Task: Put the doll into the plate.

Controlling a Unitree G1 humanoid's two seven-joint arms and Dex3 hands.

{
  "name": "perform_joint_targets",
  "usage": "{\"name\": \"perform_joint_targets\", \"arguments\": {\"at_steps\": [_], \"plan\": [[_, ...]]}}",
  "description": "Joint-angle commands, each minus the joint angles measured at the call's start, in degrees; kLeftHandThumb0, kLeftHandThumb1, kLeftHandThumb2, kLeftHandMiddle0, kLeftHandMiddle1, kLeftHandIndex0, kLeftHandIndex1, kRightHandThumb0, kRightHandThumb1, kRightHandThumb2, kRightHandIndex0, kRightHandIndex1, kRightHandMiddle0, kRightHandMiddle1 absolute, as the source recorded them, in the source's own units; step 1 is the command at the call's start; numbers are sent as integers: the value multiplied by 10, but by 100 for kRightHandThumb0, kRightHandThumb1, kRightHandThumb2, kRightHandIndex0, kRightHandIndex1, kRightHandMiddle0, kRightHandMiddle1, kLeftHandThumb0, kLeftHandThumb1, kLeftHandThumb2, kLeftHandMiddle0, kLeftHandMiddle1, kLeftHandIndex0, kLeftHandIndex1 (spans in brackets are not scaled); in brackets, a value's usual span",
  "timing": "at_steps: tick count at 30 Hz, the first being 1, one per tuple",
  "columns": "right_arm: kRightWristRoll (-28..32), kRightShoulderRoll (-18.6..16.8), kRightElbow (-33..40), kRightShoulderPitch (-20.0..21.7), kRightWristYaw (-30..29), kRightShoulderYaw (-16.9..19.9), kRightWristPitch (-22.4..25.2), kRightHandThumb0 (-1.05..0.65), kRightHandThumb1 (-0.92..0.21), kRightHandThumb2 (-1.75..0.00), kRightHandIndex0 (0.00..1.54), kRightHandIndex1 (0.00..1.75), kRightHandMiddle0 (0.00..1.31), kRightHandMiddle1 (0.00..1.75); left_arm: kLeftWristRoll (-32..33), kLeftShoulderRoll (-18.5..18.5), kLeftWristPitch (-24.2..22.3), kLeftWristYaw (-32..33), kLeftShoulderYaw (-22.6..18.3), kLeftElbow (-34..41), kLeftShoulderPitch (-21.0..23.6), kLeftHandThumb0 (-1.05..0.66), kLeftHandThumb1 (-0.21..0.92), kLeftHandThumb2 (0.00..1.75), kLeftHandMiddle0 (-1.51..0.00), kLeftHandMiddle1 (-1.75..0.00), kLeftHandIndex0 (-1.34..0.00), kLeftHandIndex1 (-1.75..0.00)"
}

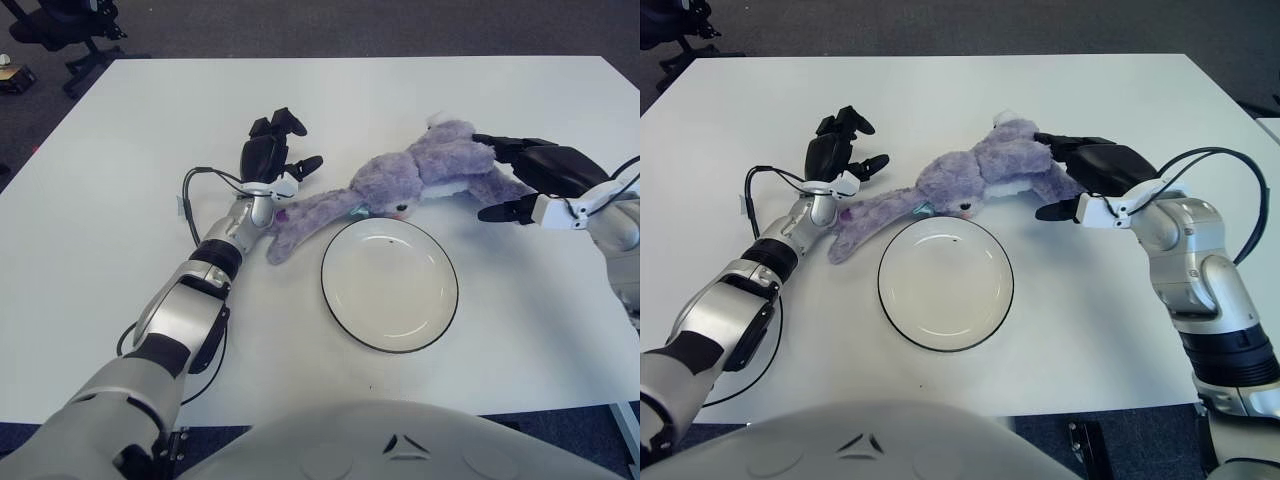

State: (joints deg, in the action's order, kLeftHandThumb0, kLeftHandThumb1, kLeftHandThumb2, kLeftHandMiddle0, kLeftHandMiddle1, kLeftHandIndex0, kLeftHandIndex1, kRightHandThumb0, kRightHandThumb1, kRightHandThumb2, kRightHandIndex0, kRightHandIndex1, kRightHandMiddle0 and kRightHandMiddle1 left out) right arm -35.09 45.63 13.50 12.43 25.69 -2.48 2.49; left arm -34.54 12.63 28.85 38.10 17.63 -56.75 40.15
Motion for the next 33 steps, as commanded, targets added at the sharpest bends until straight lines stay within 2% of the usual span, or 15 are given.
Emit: {"name": "perform_joint_targets", "arguments": {"at_steps": [1,8,17,24,33], "plan": [[-15,-10,-12,8,-17,-6,0,-78,-92,-29,11,0,14,0,-3,3,2,7,3,-6,1,0,91,49,-24,-152,-19,-175],[-42,-32,-24,17,-60,-12,5,-77,-92,-29,10,0,15,1,-3,4,4,6,3,-5,0,0,91,49,-23,-153,-19,-175],[-50,-47,-37,30,-77,-16,10,-72,-92,-26,11,0,17,1,-4,4,4,6,5,-5,0,0,92,48,-23,-154,-18,-175],[-81,-62,-106,56,-118,-53,-5,-69,-92,-24,12,1,18,2,-6,4,3,7,7,-4,-1,0,92,48,-23,-153,-18,-175],[-122,-77,-159,73,-169,-84,-4,-66,-92,-24,15,2,20,2,-5,5,5,7,9,-2,-2,0,92,48,-22,-154,-18,-175]]}}
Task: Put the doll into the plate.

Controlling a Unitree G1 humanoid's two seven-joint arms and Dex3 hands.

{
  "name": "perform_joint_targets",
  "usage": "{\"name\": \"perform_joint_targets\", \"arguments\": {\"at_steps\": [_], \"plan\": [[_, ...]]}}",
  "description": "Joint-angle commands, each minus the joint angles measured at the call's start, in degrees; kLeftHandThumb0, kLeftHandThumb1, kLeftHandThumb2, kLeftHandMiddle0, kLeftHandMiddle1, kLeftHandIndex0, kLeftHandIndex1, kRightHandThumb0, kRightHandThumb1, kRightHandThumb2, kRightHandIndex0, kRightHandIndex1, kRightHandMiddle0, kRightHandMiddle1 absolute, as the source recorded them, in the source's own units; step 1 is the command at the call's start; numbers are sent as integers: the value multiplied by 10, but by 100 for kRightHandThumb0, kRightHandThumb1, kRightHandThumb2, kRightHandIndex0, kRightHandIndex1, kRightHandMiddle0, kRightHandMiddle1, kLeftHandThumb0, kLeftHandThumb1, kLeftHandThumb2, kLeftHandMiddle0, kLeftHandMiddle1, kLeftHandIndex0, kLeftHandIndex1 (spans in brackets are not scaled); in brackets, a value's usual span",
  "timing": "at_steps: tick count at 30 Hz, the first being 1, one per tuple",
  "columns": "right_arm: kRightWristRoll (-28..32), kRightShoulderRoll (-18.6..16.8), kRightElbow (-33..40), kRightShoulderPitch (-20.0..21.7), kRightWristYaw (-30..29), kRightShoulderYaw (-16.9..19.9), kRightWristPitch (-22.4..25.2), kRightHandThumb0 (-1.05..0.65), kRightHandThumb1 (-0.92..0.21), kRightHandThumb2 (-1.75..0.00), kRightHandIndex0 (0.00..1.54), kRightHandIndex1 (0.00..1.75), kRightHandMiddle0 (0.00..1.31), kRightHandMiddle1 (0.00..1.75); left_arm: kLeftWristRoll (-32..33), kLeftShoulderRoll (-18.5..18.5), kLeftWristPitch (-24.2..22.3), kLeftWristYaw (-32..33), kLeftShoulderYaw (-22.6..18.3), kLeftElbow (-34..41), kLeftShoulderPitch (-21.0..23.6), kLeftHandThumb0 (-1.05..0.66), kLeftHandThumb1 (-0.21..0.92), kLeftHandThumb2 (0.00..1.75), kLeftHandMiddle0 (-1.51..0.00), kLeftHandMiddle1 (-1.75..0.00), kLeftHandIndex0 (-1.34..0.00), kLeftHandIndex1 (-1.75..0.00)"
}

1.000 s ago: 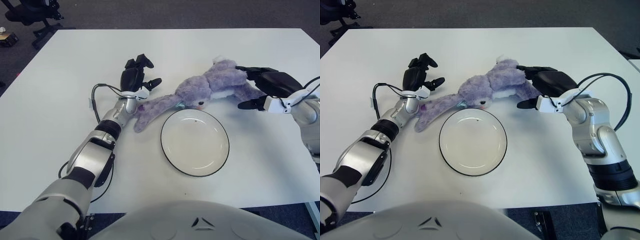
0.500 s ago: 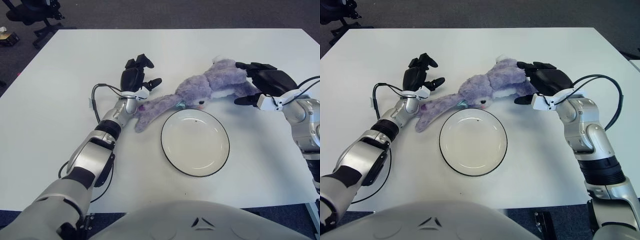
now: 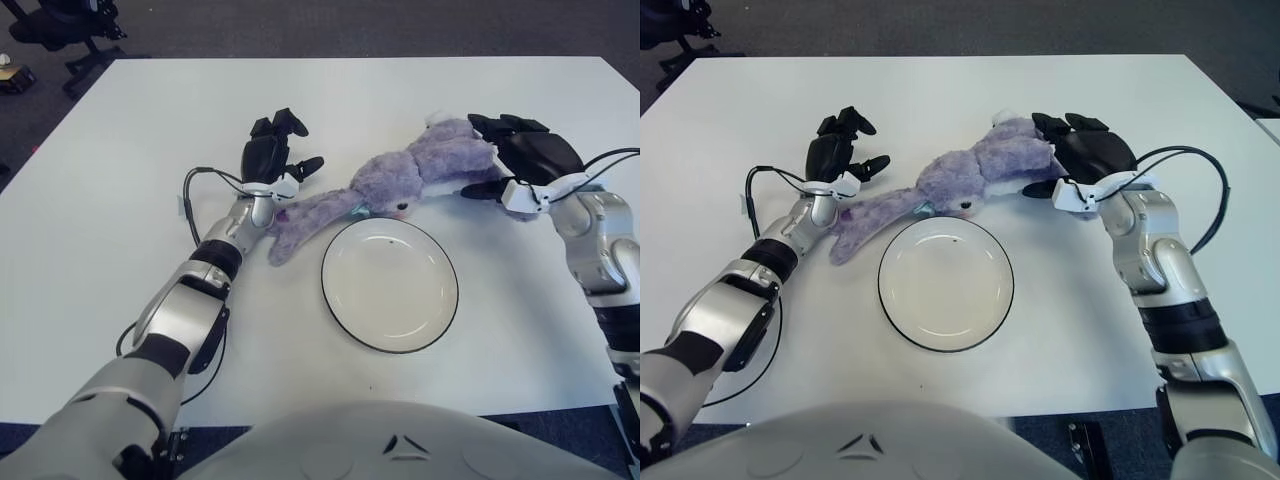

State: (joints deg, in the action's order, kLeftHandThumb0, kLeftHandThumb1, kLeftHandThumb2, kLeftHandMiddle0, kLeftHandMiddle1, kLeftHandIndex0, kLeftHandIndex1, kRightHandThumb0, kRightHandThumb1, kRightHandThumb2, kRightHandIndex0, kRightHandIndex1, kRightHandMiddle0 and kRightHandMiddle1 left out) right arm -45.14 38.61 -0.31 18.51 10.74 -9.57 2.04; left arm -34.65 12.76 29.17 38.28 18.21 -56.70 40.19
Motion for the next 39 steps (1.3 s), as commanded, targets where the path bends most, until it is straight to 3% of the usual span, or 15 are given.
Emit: {"name": "perform_joint_targets", "arguments": {"at_steps": [1,13,34,37,39], "plan": [[-25,-8,-26,14,-25,-15,2,-66,-92,-24,15,2,20,3,-4,4,2,6,4,-2,-2,0,92,48,-22,-155,-18,-175],[-83,-32,-134,61,-111,-68,7,-63,-92,-24,15,1,23,3,-5,4,-1,4,6,2,-4,0,92,49,-20,-157,-17,-174],[-90,-47,-194,92,-128,-111,19,-60,-92,-23,18,1,26,3,0,1,-5,-10,6,11,-7,0,92,49,-22,-156,-15,-175],[-89,-47,-203,94,-132,-116,18,-59,-92,-24,20,2,28,4,0,1,-5,-11,5,11,-7,0,92,49,-22,-156,-15,-175],[-89,-46,-208,95,-136,-119,16,-59,-92,-24,28,3,36,7,1,1,-5,-11,5,11,-7,0,92,48,-23,-155,-16,-175]]}}
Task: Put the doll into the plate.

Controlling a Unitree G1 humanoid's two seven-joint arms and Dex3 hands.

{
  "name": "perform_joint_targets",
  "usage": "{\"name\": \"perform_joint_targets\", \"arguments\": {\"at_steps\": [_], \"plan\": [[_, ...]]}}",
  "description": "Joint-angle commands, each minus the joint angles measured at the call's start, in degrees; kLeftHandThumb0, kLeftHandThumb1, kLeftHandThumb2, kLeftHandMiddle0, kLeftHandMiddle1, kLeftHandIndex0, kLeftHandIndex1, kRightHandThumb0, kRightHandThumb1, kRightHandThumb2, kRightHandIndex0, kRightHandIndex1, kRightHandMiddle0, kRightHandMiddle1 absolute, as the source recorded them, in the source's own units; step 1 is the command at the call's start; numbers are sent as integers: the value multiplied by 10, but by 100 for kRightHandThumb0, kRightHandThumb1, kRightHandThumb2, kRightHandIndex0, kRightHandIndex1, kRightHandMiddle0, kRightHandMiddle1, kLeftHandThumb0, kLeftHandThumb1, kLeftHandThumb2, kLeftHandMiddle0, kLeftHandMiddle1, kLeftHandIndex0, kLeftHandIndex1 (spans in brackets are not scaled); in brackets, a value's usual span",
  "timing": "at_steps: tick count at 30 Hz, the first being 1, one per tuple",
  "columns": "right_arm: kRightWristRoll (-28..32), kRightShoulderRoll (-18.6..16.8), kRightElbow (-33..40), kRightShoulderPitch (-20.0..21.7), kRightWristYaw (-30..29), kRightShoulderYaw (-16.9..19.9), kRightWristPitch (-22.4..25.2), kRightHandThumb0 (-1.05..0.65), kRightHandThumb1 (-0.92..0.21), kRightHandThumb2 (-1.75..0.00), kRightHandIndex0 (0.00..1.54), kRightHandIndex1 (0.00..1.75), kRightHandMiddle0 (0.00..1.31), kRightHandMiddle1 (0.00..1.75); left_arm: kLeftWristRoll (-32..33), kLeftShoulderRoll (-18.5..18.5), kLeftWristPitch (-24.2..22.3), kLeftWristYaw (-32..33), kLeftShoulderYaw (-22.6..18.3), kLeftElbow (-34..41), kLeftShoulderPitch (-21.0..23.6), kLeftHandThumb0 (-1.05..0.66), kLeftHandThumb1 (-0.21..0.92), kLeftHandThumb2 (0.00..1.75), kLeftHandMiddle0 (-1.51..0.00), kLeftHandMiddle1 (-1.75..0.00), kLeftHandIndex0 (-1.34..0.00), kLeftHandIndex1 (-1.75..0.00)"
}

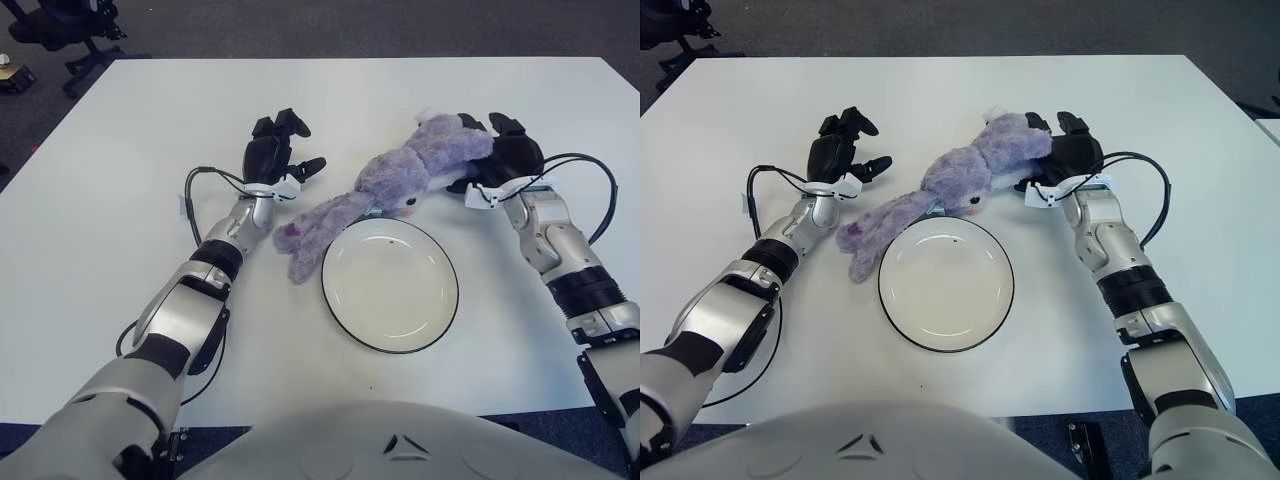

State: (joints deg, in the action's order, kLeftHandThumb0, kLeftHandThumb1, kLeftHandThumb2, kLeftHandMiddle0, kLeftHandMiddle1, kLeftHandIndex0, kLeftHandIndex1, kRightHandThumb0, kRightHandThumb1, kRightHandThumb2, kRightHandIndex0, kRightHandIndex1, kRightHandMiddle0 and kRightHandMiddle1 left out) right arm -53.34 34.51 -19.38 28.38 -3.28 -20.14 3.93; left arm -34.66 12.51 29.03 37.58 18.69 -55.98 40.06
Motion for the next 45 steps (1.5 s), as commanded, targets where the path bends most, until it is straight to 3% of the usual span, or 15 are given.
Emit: {"name": "perform_joint_targets", "arguments": {"at_steps": [1,7,8,9,10,11,15,17,20,23,28,32,35,37,45], "plan": [[-6,-5,-22,-3,-2,-14,-7,-58,-92,-24,30,4,39,8,1,4,-4,-5,0,4,-6,0,92,48,-23,-155,-16,-175],[6,-4,-43,-2,-33,-12,-29,-50,-92,-18,53,8,60,20,1,4,-3,-6,0,5,-6,0,92,48,-23,-155,-16,-175],[12,-4,-52,-2,-48,-10,-41,-45,-92,-19,49,56,57,62,1,4,-3,-6,0,5,-6,0,92,48,-23,-155,-16,-175],[16,-4,-59,-1,-59,-9,-49,-42,-92,-20,43,92,55,91,1,4,-3,-7,0,4,-6,0,92,48,-23,-155,-16,-175],[22,-3,-66,0,-68,-7,-60,-41,-92,-21,41,105,54,102,1,5,-3,-7,0,4,-6,0,92,48,-23,-155,-16,-175],[24,-2,-71,1,-72,-7,-66,-26,-92,-24,39,124,52,111,1,5,-3,-7,0,4,-6,0,92,48,-23,-155,-16,-175],[39,7,-102,9,-100,-3,-112,-7,-85,-42,33,155,47,128,1,5,-2,-8,0,4,-6,0,92,48,-23,-155,-16,-175],[49,12,-115,13,-113,0,-137,-4,-70,-71,35,164,43,145,1,5,-2,-8,0,4,-6,0,92,48,-23,-155,-16,-175],[72,20,-119,15,-113,11,-170,-1,-55,-96,41,168,39,162,1,5,-2,-9,0,4,-6,0,92,48,-24,-155,-16,-175],[96,29,-116,17,-100,22,-195,-1,-48,-109,48,168,35,171,1,5,-2,-9,0,4,-6,0,92,48,-24,-154,-16,-175],[144,53,-108,38,-23,40,-220,0,-36,-127,57,173,37,174,1,4,-3,-9,0,4,-5,0,92,48,-24,-154,-16,-175],[164,63,-65,49,60,50,-187,0,-37,-126,59,171,36,174,0,3,-4,-9,0,4,-5,0,92,47,-24,-153,-16,-175],[165,71,-44,62,115,52,-161,28,-44,-115,51,173,55,175,0,3,-4,-9,1,4,-5,0,92,47,-25,-152,-16,-175],[161,78,-47,78,144,49,-155,34,-46,-113,50,174,62,175,0,2,-5,-9,1,3,-4,0,92,47,-25,-152,-17,-175],[146,100,-93,139,206,35,-177,42,-44,-115,51,175,72,175,1,-1,-8,-9,1,3,-3,0,92,46,-26,-150,-17,-175]]}}
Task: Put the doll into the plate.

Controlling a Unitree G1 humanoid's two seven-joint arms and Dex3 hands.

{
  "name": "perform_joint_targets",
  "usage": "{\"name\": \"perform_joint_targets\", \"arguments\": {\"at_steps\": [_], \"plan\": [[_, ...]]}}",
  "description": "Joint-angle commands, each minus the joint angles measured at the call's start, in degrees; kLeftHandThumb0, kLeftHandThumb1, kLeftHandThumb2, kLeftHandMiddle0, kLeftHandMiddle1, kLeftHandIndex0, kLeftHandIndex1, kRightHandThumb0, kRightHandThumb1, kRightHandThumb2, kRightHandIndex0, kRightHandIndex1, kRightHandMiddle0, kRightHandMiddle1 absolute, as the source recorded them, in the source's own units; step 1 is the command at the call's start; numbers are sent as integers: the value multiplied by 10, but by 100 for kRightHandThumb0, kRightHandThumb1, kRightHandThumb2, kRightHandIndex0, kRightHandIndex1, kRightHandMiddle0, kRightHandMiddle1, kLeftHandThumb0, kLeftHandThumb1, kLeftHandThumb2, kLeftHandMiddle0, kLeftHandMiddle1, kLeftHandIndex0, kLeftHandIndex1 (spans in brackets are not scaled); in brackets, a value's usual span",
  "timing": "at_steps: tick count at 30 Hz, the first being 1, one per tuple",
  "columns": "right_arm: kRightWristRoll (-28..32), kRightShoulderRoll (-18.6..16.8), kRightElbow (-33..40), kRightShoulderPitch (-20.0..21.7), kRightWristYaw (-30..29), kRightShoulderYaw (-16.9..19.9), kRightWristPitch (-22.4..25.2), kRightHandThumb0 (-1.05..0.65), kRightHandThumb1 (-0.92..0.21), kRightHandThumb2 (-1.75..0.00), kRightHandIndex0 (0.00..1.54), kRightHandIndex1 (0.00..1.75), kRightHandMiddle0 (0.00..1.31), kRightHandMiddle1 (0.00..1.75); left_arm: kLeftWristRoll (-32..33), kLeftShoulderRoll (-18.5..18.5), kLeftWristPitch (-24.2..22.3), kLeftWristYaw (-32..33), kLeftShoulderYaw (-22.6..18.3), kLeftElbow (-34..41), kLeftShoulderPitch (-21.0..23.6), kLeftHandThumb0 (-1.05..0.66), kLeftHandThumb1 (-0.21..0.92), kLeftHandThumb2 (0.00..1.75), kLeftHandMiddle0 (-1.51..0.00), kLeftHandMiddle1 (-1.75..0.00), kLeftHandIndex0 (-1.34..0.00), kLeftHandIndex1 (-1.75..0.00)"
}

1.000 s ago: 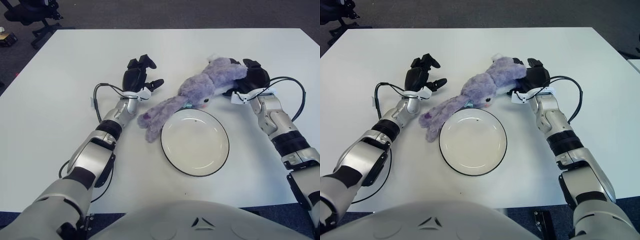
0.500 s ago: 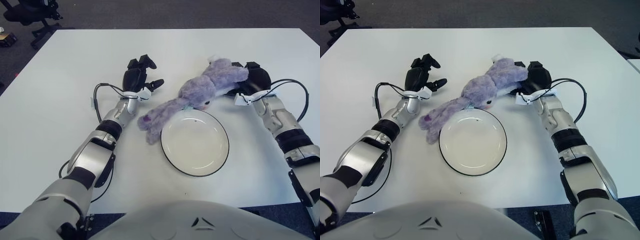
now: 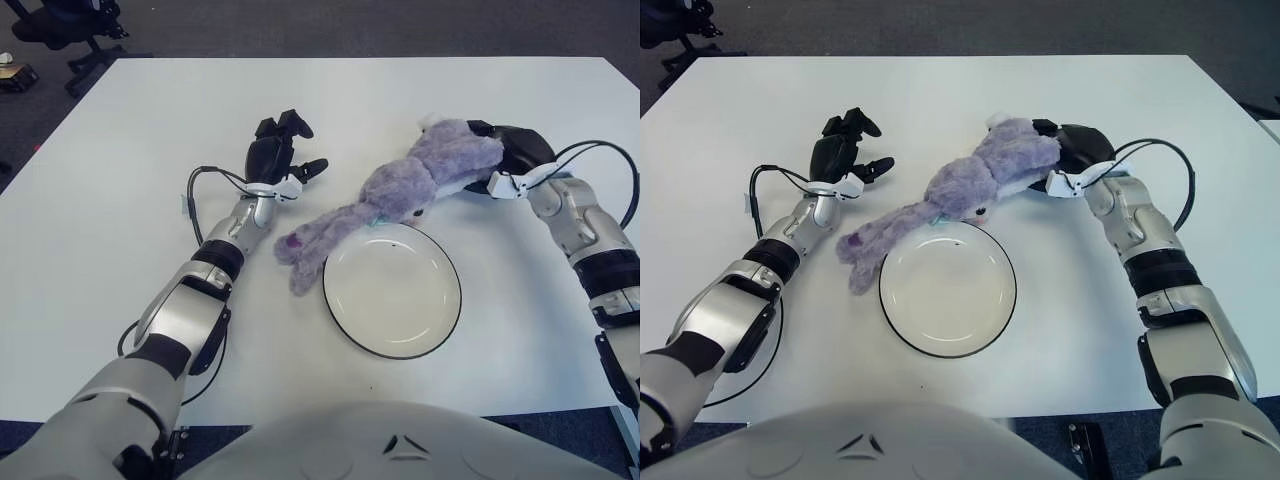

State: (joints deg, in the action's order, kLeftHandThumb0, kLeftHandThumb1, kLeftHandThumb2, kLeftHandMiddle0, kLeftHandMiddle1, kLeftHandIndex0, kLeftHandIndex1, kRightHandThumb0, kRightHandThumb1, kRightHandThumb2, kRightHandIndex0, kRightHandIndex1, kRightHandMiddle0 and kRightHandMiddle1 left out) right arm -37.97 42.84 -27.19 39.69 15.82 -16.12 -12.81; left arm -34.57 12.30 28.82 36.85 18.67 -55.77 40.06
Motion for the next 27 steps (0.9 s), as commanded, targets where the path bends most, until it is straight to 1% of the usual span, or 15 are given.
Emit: {"name": "perform_joint_targets", "arguments": {"at_steps": [1,5,9,10,11,12,15,19,23,27], "plan": [[-8,18,-22,34,20,-7,-14,42,-44,-115,51,175,73,175,0,1,-6,-1,1,1,-3,0,92,46,-26,-150,-17,-175],[-8,23,-45,60,34,-11,-27,43,-42,-117,52,175,76,175,0,-1,-7,-1,1,2,-3,0,92,46,-26,-150,-18,-175],[-17,26,-60,84,52,-19,-30,44,-40,-120,54,175,78,175,0,-2,-8,-1,1,3,-3,0,92,46,-26,-149,-18,-175],[-19,26,-62,87,54,-21,-30,33,-44,-111,63,175,80,175,0,-2,-9,-1,1,3,-3,0,92,46,-26,-149,-18,-175],[-21,27,-63,91,59,-23,-28,16,-53,-91,77,175,81,175,0,-2,-9,-1,1,3,-3,0,92,46,-26,-149,-18,-175],[-24,27,-63,94,64,-25,-25,6,-61,-75,86,175,83,175,0,-2,-9,0,1,4,-3,0,92,46,-26,-149,-18,-175],[-28,27,-64,98,70,-26,-21,-7,-70,-55,97,175,85,175,0,-2,-10,0,1,5,-3,0,92,46,-26,-149,-18,-175],[-32,27,-62,101,75,-28,-16,-12,-73,-48,103,175,86,175,0,-3,-12,1,1,7,-4,0,92,46,-26,-150,-18,-175],[-33,26,-62,101,76,-28,-15,-13,-74,-46,104,175,87,175,0,-3,-12,0,1,7,-4,0,92,46,-26,-150,-18,-175],[-49,17,-81,111,64,-38,-8,-14,-74,-46,105,175,87,175,-1,-2,-13,2,0,9,-5,0,92,46,-26,-150,-18,-175]]}}
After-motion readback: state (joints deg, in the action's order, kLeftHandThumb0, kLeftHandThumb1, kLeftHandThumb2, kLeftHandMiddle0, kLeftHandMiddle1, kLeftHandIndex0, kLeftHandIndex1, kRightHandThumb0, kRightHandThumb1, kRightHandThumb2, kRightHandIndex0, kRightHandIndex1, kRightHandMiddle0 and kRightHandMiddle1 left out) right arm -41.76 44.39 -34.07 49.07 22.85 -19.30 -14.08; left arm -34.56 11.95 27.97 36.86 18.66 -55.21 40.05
